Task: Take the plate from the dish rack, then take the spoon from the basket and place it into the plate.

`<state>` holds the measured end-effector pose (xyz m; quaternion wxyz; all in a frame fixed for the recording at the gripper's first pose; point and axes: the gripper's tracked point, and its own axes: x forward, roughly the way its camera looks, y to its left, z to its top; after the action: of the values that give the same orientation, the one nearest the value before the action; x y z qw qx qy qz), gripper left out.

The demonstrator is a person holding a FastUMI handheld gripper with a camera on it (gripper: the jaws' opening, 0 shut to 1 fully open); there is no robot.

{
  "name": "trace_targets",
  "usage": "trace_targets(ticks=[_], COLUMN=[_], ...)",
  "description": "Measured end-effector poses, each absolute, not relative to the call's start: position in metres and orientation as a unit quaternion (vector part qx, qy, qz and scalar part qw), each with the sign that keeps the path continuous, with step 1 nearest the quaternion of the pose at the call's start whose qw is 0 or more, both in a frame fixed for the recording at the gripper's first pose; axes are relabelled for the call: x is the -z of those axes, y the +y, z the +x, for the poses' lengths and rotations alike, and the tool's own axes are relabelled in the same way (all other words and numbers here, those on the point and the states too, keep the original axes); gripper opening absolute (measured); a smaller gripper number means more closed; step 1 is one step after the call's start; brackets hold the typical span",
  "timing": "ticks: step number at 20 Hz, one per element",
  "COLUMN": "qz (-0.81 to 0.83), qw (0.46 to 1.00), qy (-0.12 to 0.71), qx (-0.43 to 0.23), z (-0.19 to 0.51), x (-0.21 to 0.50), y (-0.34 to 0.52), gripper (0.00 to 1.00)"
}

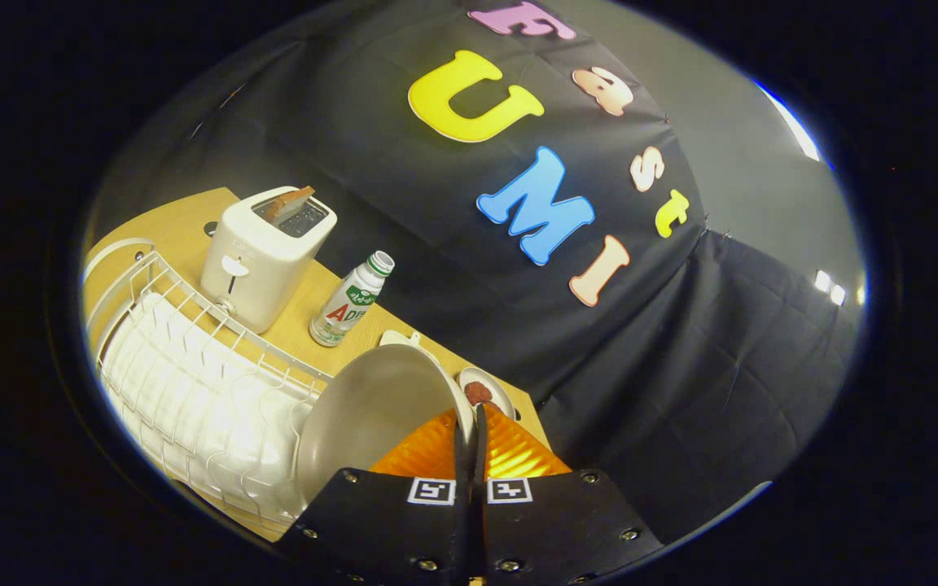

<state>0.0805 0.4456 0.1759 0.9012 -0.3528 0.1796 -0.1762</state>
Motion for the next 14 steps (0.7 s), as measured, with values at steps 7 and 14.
trace_targets(ticks=[7,14], qz=[-0.332,-0.290], qw=[0.918,0.938], qy=[0.142,0.152], qx=[0.163,0.114], z=[0.036,-0.051], x=[-0.215,-0.196], y=[0.454,0.483], gripper=[0.00,0.00])
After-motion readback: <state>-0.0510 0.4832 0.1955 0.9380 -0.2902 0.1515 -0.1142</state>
